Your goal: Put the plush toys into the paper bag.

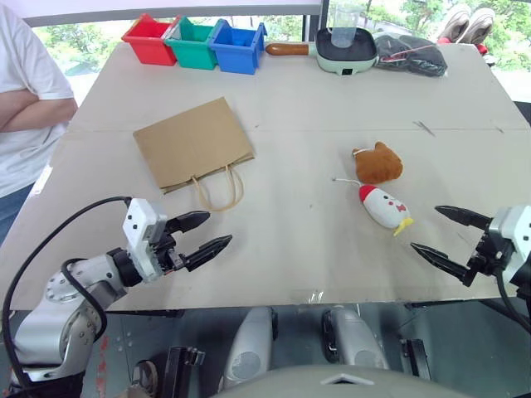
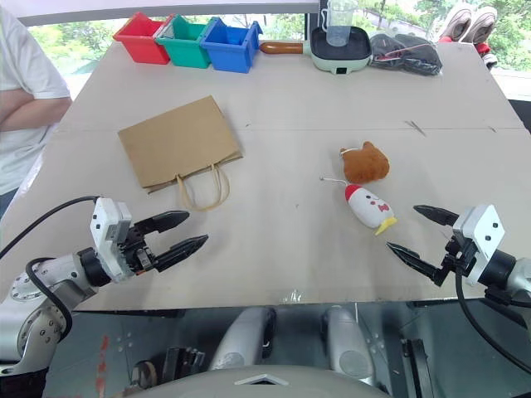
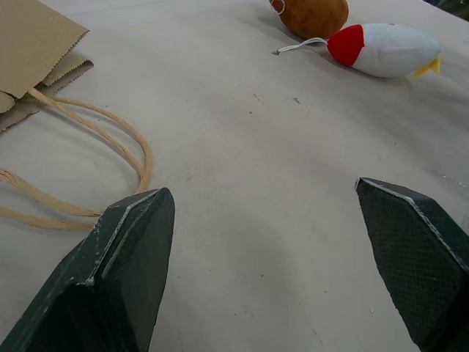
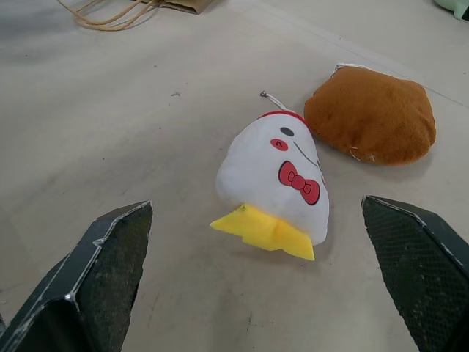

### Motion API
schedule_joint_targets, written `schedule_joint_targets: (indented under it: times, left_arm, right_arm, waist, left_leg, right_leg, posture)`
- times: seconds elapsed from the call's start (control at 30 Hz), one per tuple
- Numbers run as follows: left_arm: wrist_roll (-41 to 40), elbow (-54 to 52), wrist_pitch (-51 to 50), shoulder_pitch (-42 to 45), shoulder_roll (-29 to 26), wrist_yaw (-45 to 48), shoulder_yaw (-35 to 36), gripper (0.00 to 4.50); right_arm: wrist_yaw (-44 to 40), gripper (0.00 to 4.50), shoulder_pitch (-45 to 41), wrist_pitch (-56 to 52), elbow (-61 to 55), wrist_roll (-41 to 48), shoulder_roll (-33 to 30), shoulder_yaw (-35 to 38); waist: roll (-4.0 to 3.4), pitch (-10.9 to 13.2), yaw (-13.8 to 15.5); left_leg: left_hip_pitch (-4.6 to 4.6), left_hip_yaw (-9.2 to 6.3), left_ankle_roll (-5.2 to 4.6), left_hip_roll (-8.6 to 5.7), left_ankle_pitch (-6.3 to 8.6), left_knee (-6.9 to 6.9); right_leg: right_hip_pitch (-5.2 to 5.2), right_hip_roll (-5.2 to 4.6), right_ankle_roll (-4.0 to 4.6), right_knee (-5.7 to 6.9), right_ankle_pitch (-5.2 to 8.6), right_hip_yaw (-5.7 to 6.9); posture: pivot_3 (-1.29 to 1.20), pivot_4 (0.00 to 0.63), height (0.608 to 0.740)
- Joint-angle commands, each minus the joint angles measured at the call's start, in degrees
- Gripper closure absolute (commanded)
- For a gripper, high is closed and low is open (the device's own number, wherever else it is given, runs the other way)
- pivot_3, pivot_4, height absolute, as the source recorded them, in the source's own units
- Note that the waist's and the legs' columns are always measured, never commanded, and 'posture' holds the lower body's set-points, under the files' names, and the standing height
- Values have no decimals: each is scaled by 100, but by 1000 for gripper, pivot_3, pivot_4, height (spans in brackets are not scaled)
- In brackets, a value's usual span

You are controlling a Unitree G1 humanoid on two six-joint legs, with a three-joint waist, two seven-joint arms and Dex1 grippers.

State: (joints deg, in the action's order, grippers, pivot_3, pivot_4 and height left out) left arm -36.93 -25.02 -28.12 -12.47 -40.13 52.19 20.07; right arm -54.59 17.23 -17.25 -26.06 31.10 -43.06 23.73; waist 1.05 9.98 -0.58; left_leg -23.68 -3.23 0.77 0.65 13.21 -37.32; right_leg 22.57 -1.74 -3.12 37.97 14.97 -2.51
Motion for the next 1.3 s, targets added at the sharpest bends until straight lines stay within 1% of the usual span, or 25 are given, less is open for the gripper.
schedule_joint_targets:
  times: [0.03, 0.1, 0.23, 0.33, 0.5, 0.6, 0.73, 0.77, 0.83, 0.93, 0.97, 1.0, 1.03, 1.07, 1.13, 1.17, 1.23, 1.3]
  left_arm:
    - [55, -59, 236, 187, -40, -186, 306, 220]
    - [119, 211, 415, 471, -43, -397, 596, 220]
    - [780, 968, 1203, 640, -341, -199, 733, 220]
    - [1549, 1699, 2277, 736, -621, -48, 639, 220]
    - [2523, 2389, 3797, 1060, -840, 68, 73, 220]
    - [3270, 2908, 4771, 1523, -862, -133, -456, 220]
    - [3954, 3613, 5599, 2043, -830, -350, -1074, 220]
    - [3963, 3756, 5717, 2170, -802, -277, -1226, 429]
    - [3847, 3921, 5807, 2339, -746, -171, -1395, 1002]
    - [3568, 4062, 5808, 2516, -639, 10, -1566, 2372]
    - [3439, 4082, 5794, 2549, -593, 80, -1593, 2866]
    - [3334, 4096, 5751, 2581, -553, 116, -1603, 3495]
    - [3234, 4117, 5662, 2633, -504, 153, -1606, 4020]
    - [3153, 4137, 5591, 2683, -464, 191, -1613, 4450]
    - [2912, 4129, 5396, 2774, -363, 322, -1622, 4450]
    - [2591, 4006, 5032, 2776, -269, 434, -1601, 4450]
    - [1879, 3634, 4166, 2771, -93, 604, -1536, 4450]
    - [944, 2993, 2896, 2753, -15, 740, -1499, 4450]
  right_arm:
    - [108, 32, -103, 69, -382, 179, 94, 24]
    - [261, 32, -219, -83, -875, 460, 240, -255]
    - [298, 32, -226, -229, -1332, 656, 332, -624]
    - [340, 32, -170, -218, -1472, 646, 366, -808]
    - [363, 32, -52, -45, -1455, 443, 432, -989]
    - [399, 32, 45, 107, -1417, 279, 515, -1089]
    - [480, 32, 136, 224, -1446, 126, 608, -1179]
    - [517, 0, 164, 267, -1456, 63, 637, -1200]
    - [568, 0, 214, 301, -1476, 7, 679, -1216]
    - [623, 0, 354, 386, -1460, -85, 733, -1199]
    - [650, 0, 390, 428, -1440, -142, 756, -1196]
    - [675, 0, 414, 454, -1431, -174, 775, -1197]
    - [708, 0, 429, 462, -1433, -189, 799, -1200]
    - [740, 0, 433, 466, -1438, -198, 821, -1207]
    - [821, 0, 422, 462, -1446, -268, 852, -1257]
    - [890, 0, 404, 469, -1446, -334, 877, -1300]
    - [1012, 0, 349, 453, -1450, -408, 932, -1376]
    - [1128, 0, 238, 377, -1453, -451, 967, -1481]
  waist:
    - [0, 0, 0]
    - [0, 0, 3]
    - [-2, 0, -9]
    - [2, 0, -7]
    - [5, -1, 63]
    - [7, -3, 71]
    - [8, -3, 59]
    - [8, -3, 44]
    - [8, -3, 16]
    - [8, -3, -4]
    - [8, -3, -4]
    - [8, -3, -5]
    - [8, -3, -5]
    - [8, -4, -6]
    - [8, -4, -4]
    - [8, -4, -2]
    - [8, -4, -8]
    - [8, -4, -11]
  left_leg:
    - [0, 0, 0, 0, 0, 0]
    - [0, -7, 0, 2, 0, 0]
    - [3, -8, 1, 17, 0, 0]
    - [0, 7, -1, 8, 1, 1]
    - [-5, 4, -2, 2, 2, 1]
    - [-1, 9, -2, 3, 1, 0]
    - [-2, 13, -2, 2, 2, 0]
    - [-2, 13, -2, 2, 2, 0]
    - [-2, 11, -2, 2, 2, 1]
    - [-3, 8, -2, 3, 2, 1]
    - [-3, 8, -2, 3, 2, 1]
    - [-2, 8, -2, 3, 2, 1]
    - [-2, 8, -2, 3, 2, 1]
    - [-2, 8, -2, 3, 2, 1]
    - [-2, 5, -2, 3, 2, -1]
    - [-2, 4, -2, 3, 2, -2]
    - [-1, 4, -2, 2, 2, -5]
    - [-3, 1, -2, 2, 2, -7]
  right_leg:
    - [0, 0, 0, 0, 0, 0]
    - [0, 2, 1, 2, 0, 4]
    - [1, 20, 2, 2, 0, 4]
    - [2, 11, 1, -6, 0, -5]
    - [7, 2, 1, -6, 0, 1]
    - [5, -3, 1, -2, -1, -1]
    - [6, -1, -1, -2, -2, -2]
    - [7, -1, -1, -2, -2, -2]
    - [8, 1, -2, 2, -2, 0]
    - [8, 2, -2, 4, -3, 2]
    - [8, 2, -2, 4, -3, 2]
    - [8, 1, -3, 5, -3, 2]
    - [8, 1, -2, 5, -3, 2]
    - [8, 1, -3, 6, -3, 2]
    - [7, 2, -3, 9, -3, 4]
    - [7, 2, -3, 9, -3, 4]
    - [5, 2, -3, 12, -3, 5]
    - [5, 2, -3, 13, -3, 6]
  posture:
    - [0, 150, 740]
    - [0, 150, 740]
    - [0, 150, 740]
    - [0, 150, 740]
    - [0, 150, 740]
    - [0, 150, 740]
    - [0, 150, 740]
    - [0, 150, 740]
    - [0, 150, 740]
    - [0, 150, 740]
    - [0, 150, 740]
    - [0, 150, 740]
    - [0, 150, 740]
    - [0, 150, 740]
    - [0, 150, 740]
    - [0, 150, 740]
    - [0, 150, 740]
    - [0, 150, 740]
